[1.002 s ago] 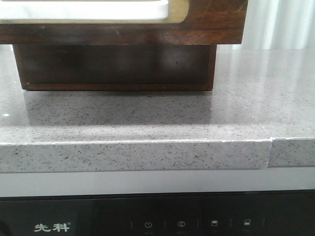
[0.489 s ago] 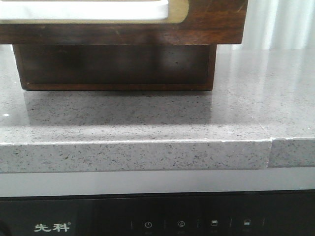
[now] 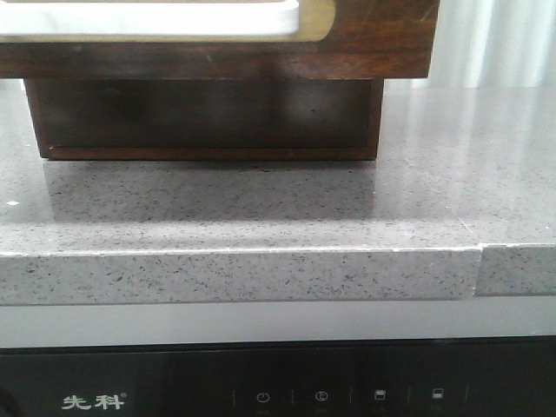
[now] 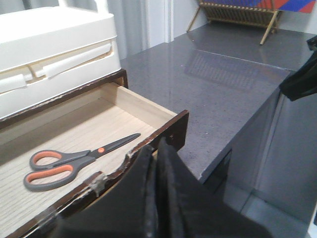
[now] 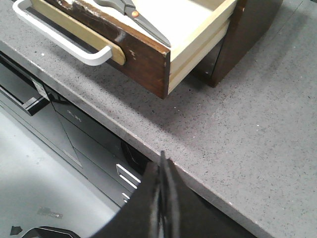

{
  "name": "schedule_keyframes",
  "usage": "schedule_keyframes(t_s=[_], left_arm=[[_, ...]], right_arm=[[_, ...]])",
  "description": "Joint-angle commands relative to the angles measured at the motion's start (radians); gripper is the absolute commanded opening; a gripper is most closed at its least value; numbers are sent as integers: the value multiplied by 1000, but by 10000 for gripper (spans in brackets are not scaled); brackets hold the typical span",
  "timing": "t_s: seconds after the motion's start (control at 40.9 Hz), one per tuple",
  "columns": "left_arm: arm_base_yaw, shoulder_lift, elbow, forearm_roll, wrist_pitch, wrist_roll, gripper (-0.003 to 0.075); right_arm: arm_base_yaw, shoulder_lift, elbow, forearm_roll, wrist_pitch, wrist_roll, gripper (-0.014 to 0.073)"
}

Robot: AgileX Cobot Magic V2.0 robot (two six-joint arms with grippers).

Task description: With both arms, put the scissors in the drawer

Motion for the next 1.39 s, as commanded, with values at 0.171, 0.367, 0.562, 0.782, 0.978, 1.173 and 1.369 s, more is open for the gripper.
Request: schedule_keyframes(t_s=[0.171, 0.367, 0.562, 0.782, 0.978, 1.173, 1.369], left_arm=[[263, -196, 283, 82, -315, 1, -20], [436, -371, 618, 128, -538, 1, -20], [543, -505, 888, 75, -683, -3, -20], [557, -636, 1028, 229, -692, -210, -20], [557, -635, 1105, 231, -767, -213, -20], [557, -635, 1123, 231, -823, -213, -20], [588, -635, 1123, 229, -831, -213, -20]], right_arm=[[-2, 4, -23, -11, -71, 3, -60], [-2, 4, -23, -11, -71, 3, -60], [-2, 4, -23, -11, -71, 3, -60], [-2, 4, -23, -11, -71, 3, -60], [-2, 4, -23, -11, -71, 3, -60], [-2, 4, -23, -11, -71, 3, -60], [-2, 4, -23, -11, -71, 3, -60]])
